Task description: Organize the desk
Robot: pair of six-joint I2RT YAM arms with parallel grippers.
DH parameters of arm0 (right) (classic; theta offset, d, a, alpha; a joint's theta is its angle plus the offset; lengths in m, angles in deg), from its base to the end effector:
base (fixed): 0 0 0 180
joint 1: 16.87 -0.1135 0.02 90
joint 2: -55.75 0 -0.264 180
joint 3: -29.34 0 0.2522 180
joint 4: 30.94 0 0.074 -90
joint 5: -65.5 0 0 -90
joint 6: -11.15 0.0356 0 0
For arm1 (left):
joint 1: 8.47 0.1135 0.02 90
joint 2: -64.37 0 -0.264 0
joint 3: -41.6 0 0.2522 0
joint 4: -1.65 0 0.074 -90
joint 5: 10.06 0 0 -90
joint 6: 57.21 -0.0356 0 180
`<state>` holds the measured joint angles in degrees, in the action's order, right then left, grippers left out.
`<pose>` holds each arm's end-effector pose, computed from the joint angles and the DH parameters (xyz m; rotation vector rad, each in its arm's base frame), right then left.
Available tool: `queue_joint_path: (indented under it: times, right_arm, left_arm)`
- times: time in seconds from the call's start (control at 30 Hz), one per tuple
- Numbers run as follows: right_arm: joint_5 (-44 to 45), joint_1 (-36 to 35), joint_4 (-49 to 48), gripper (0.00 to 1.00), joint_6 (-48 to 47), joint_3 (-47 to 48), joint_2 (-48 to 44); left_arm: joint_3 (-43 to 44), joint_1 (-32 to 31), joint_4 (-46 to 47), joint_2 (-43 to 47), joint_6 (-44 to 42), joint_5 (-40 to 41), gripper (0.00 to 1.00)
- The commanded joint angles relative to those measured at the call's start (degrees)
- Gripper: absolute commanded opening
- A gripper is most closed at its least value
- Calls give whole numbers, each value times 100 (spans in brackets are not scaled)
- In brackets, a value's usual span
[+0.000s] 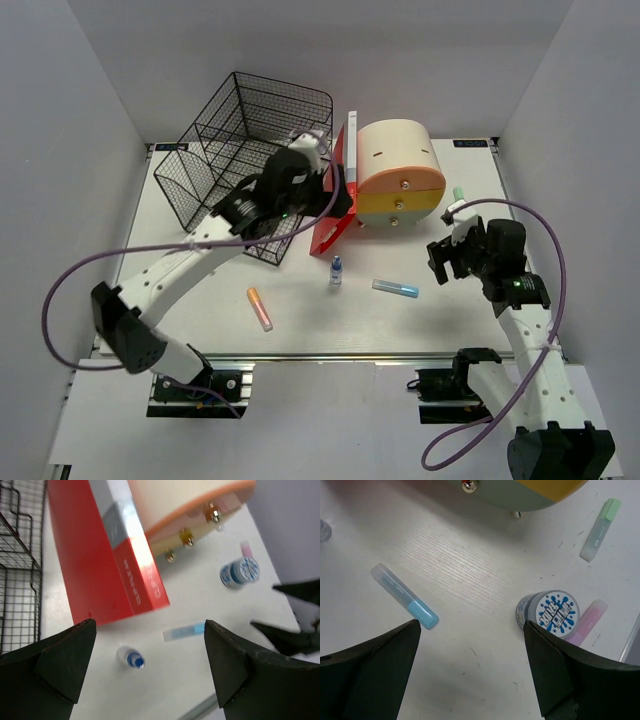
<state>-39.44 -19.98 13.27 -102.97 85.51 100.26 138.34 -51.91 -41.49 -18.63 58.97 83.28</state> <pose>0.1694 0.0184 0.2912 -0.6449 2.0175 0.0613 0.2398 -0.2242 0.3817 0.2870 2.1360 -0.6672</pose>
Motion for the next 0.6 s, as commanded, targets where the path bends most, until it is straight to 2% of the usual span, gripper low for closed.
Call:
queue_joint_path:
  times: [0.0, 0.1, 0.27, 0.37, 0.57]
  right_arm:
    - [-140, 4, -425, 89, 134, -241, -117]
    - [-457, 4, -733, 89, 354, -567, -337]
    - [-326, 4, -822, 89, 434, -629, -548]
    - [-308, -5, -822, 89, 408, -726, -689]
    - [-299, 13, -840, 89, 373, -752, -760]
  left_arm:
    - [910, -470, -1286, -775, 72, 1526, 98]
    - [1912, -883, -1858, -1531, 28, 2301, 98]
    - [3502, -1377, -2667, -2562, -130, 3663, 98]
    - [3953, -1509, -2818, -2975, -270, 4218, 98]
    - [4306, -1571, -3012, -3354, -279, 4509, 98]
